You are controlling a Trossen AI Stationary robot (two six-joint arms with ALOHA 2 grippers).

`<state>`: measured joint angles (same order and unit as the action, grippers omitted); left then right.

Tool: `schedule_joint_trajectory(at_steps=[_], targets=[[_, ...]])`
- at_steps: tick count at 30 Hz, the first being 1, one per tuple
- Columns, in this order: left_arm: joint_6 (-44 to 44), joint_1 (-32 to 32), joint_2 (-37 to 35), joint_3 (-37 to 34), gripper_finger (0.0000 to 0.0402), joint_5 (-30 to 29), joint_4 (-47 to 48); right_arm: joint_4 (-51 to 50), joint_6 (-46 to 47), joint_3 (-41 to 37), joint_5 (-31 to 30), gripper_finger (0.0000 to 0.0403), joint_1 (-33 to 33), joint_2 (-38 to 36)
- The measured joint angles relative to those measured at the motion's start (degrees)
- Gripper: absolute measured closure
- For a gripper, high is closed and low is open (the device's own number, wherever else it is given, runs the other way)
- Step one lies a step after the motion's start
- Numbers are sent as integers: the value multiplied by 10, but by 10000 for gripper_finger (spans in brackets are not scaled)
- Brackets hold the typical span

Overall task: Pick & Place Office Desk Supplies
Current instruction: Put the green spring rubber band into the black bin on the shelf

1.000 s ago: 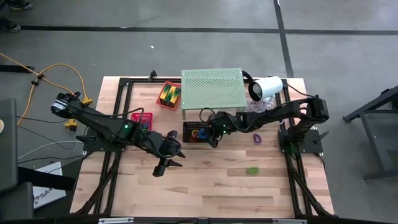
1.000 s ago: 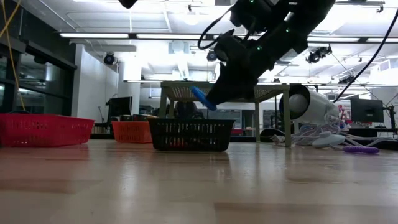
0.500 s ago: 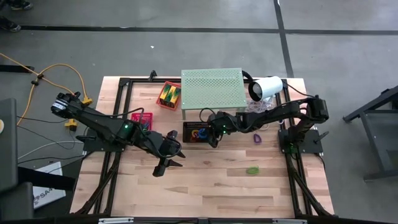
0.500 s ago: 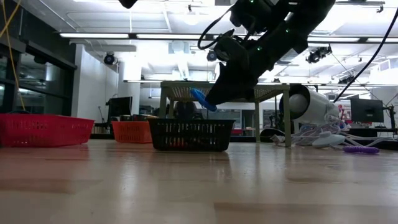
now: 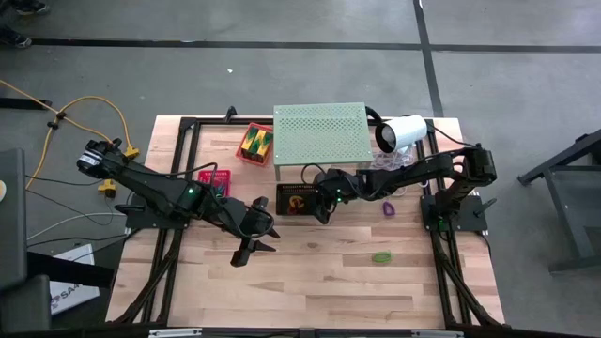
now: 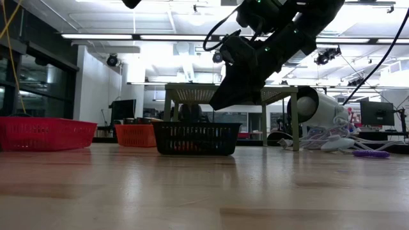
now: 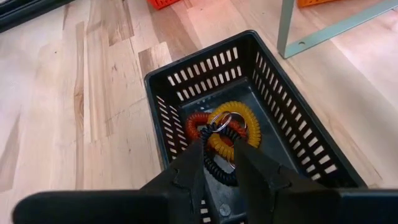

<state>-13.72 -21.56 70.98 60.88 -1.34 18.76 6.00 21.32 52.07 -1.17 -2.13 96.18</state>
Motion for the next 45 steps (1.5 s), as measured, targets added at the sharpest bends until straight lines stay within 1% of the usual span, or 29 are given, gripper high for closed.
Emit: schedule_joint_trajectory(at_steps=[7, 12, 19, 25, 28, 30, 35, 42, 45], targets=[[0, 0, 0, 0, 236, 0, 0, -1, -5, 0, 16, 323, 12, -2], [0, 0, 0, 0, 236, 0, 0, -14, -36, 0, 33, 323, 32, -20], [0, 0, 0, 0, 236, 0, 0, -100, -48, 0, 42, 323, 70, -62], [0, 0, 0, 0, 236, 0, 0, -206, -47, 0, 48, 323, 128, -99], [0, 0, 0, 0, 236, 0, -1, -246, -44, 0, 45, 323, 158, -104], [0, 0, 0, 0, 236, 0, -1, -281, -31, -1, 46, 323, 177, -107], [0, 0, 0, 0, 236, 0, -1, -321, 31, 0, 60, 323, 213, -109], [0, 0, 0, 0, 236, 0, 0, -365, 93, 0, 55, 323, 267, -109], [0, 0, 0, 0, 236, 0, 0, -397, 124, 0, 37, 323, 294, -108]])
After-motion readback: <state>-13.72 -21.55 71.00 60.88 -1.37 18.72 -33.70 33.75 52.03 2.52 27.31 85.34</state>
